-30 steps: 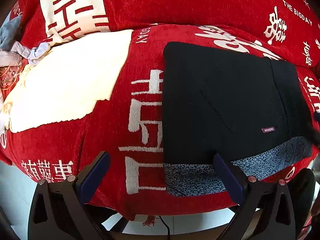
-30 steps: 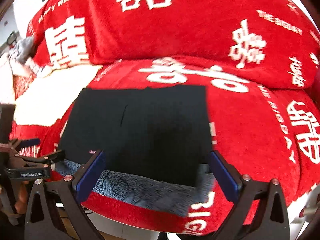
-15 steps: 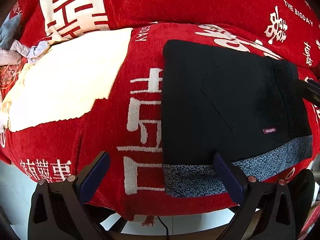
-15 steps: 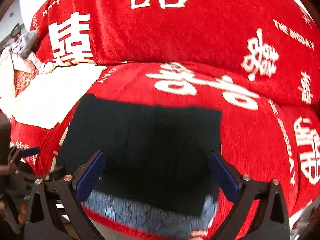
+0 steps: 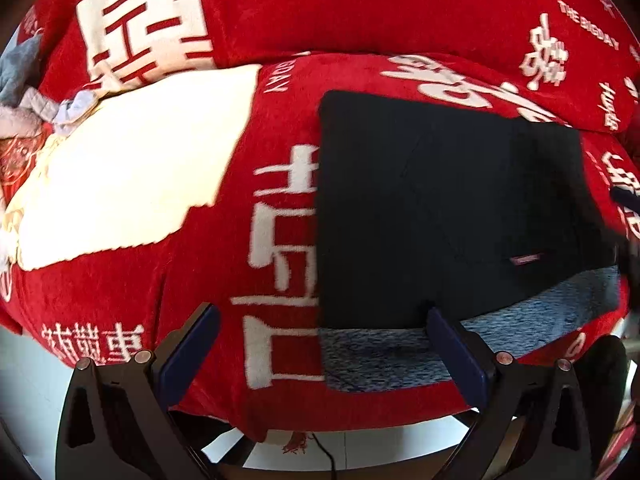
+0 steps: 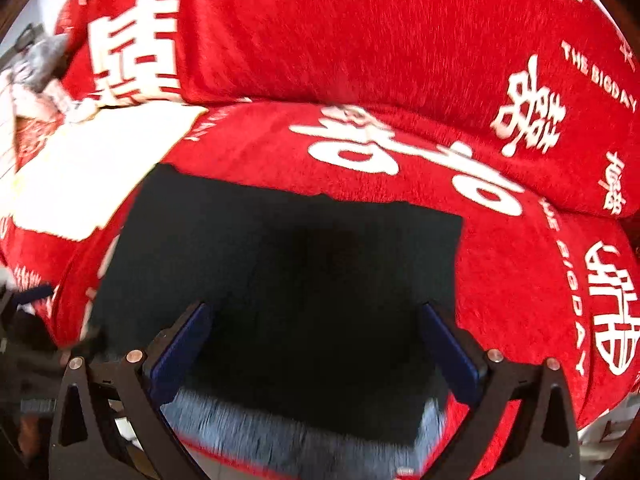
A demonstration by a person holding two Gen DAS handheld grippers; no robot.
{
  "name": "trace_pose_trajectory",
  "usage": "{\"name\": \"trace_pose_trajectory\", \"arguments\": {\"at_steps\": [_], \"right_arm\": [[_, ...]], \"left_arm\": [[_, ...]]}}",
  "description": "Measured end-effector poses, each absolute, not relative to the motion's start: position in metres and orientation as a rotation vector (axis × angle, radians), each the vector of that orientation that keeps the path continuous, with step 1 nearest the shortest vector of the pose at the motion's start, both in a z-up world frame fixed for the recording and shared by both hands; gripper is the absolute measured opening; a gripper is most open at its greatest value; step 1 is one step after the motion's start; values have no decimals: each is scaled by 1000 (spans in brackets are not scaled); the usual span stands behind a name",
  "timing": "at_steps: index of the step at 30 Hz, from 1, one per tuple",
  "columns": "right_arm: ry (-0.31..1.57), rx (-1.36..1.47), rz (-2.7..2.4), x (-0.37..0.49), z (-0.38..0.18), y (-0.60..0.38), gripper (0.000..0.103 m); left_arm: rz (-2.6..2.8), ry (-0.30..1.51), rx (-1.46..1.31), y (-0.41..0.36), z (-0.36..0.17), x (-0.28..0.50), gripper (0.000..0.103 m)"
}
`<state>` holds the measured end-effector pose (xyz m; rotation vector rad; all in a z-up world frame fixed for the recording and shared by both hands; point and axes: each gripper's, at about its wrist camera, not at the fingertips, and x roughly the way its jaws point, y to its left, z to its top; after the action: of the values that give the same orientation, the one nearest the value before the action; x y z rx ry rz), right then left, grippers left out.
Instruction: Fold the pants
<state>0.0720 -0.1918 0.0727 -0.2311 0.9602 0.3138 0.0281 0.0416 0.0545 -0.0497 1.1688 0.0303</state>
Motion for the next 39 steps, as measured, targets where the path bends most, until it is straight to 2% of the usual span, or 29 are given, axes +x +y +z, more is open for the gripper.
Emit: {"name": "trace_pose_trajectory", "arguments": {"at_steps": [7,15,23,34,39], "right_arm": [[1038,-250,302,50,31,-206,103],[967,-180,271,41,66,-241,103],[1058,80,219,77,50,-306,103],[1118,128,326,102,24,-285,103],[1210,229,436,112,0,-270,103]], "left_arm": [[-10,1210,-56,31,41,32,103],[-85,1170,-140,51,58,31,103],[-185,1231,-293,64,45,68,103],[-239,1257,-281,40,28,93,103],[-269,1241,-319,42,20,98,103]]}}
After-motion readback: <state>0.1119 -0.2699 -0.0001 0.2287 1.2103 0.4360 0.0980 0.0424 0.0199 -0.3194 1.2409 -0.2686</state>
